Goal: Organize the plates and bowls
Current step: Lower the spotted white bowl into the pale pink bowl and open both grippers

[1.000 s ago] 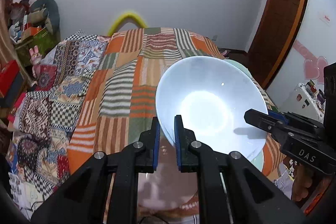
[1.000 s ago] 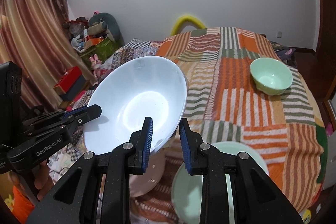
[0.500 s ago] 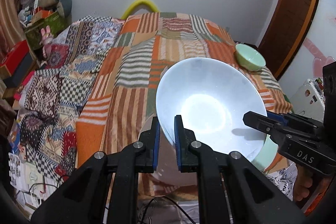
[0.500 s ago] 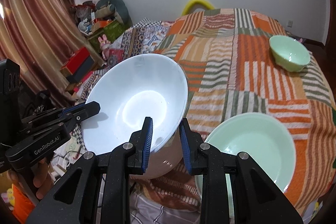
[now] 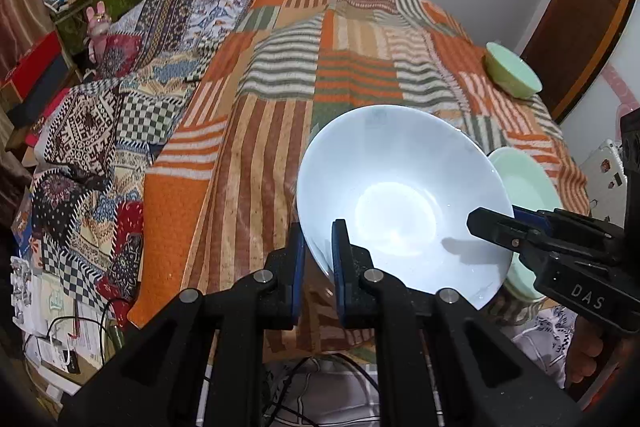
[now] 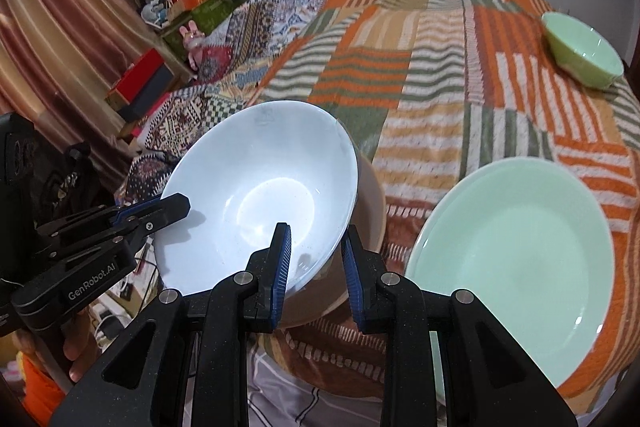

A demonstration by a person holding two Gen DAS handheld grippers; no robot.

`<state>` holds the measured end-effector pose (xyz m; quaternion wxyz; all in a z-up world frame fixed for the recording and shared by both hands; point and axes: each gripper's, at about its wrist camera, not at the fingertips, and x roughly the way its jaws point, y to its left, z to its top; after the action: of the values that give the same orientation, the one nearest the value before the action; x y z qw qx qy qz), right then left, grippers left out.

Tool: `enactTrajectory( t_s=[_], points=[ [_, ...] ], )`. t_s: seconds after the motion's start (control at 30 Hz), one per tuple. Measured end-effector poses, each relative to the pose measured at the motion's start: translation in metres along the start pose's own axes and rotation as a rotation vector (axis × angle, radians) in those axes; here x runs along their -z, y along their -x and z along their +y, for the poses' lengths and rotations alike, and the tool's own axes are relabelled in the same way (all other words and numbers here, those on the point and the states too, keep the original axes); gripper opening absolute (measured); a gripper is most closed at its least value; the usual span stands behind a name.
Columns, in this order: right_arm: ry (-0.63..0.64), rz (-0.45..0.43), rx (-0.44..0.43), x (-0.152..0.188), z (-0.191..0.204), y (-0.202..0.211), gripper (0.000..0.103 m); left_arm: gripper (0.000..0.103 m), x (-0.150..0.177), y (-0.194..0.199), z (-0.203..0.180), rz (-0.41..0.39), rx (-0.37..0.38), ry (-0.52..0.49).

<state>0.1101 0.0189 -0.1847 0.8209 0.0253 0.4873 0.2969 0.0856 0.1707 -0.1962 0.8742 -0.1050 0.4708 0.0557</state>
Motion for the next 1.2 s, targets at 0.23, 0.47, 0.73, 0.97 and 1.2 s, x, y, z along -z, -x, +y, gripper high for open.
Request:
enactTrajectory(
  t_s=[0.23, 0.47, 0.73, 0.97, 1.2],
  points=[
    [-0.002, 0.031, 0.008, 0.003, -0.001, -0.010, 0.024, 0.012, 0.005, -0.016, 0.003, 0.034, -0.017, -0.001],
    [0.008, 0.049, 0.024, 0.005, 0.000, -0.018, 0.024, 0.012, 0.007, -0.026, 0.004, 0.059, -0.040, -0.013],
    [0.059, 0.050, 0.058, 0.003, 0.005, -0.021, 0.024, 0.012, 0.008, -0.033, 0.003, 0.067, -0.059, -0.032],
    [0.095, 0.070, 0.085, -0.001, 0.009, -0.023, 0.024, 0.012, 0.009, -0.035, 0.005, 0.073, -0.057, -0.031],
    [0.119, 0.036, 0.109, -0.004, 0.012, -0.011, 0.033, 0.018, 0.008, -0.041, 0.004, 0.094, -0.077, -0.038]
  ],
)
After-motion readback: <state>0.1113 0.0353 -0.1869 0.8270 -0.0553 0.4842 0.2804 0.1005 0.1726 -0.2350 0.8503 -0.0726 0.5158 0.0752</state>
